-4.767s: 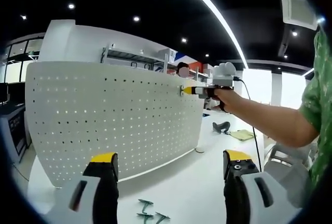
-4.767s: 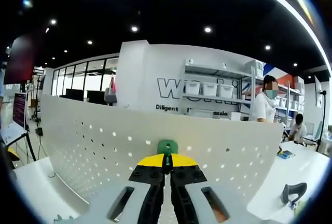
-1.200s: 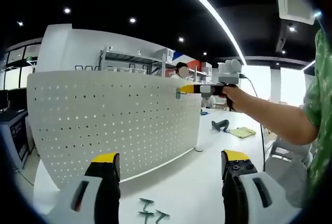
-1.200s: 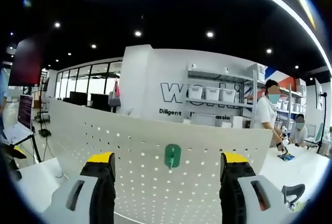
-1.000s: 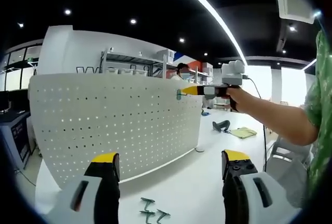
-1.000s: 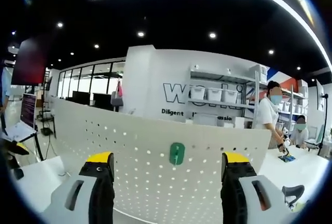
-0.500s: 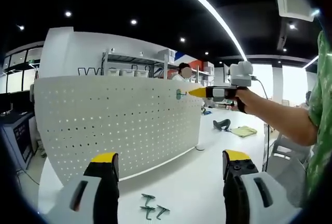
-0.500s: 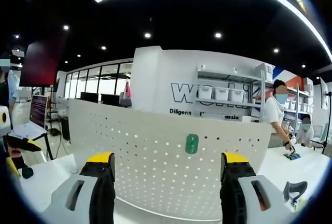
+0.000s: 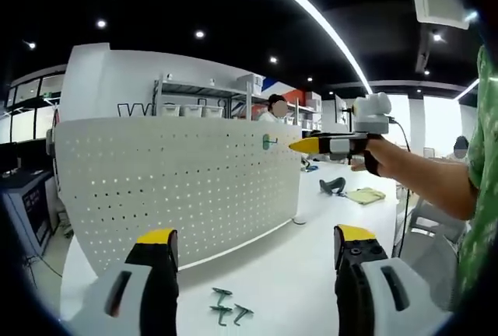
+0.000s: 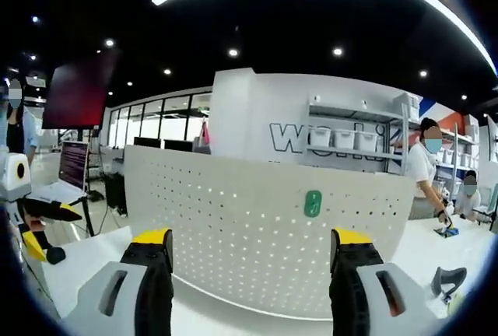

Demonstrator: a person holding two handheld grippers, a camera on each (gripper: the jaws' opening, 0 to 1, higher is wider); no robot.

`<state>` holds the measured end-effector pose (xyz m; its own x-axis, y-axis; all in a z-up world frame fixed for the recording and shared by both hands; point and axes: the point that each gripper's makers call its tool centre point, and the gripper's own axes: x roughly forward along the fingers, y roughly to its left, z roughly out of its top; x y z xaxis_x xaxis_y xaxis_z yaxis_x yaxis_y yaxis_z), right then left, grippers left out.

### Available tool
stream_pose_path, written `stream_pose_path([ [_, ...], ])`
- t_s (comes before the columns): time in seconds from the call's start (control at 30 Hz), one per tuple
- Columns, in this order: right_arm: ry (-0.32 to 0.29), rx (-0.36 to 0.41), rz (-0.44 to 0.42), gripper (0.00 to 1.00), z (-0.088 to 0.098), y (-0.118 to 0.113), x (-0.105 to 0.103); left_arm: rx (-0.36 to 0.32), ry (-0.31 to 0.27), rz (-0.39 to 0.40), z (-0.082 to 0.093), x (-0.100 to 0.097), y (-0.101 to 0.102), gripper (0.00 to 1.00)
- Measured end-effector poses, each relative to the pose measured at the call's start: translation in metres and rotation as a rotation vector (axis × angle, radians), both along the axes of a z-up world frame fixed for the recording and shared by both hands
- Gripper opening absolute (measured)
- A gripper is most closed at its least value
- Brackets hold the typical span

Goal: Insert the hook assembly into the mounting plate slot until the hook locks in place.

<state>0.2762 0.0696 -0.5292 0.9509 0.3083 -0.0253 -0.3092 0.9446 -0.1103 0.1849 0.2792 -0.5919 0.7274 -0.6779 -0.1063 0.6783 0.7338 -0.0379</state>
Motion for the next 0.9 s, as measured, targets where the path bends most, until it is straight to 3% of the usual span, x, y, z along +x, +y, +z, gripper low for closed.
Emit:
stream_pose_path([
  [0.4, 0.052, -0.011, 0.072, 0.83, -0.027, 0.029, -0.017, 0.020, 0.034, 0.003, -0.018, -0.012, 0.004, 0.84],
  [0.9, 0.174, -0.037, 0.163, 0.81, -0.084, 0.068, -0.039, 0.031, 0.067, -0.006, -0.034, -0.020, 0.000, 0.83],
])
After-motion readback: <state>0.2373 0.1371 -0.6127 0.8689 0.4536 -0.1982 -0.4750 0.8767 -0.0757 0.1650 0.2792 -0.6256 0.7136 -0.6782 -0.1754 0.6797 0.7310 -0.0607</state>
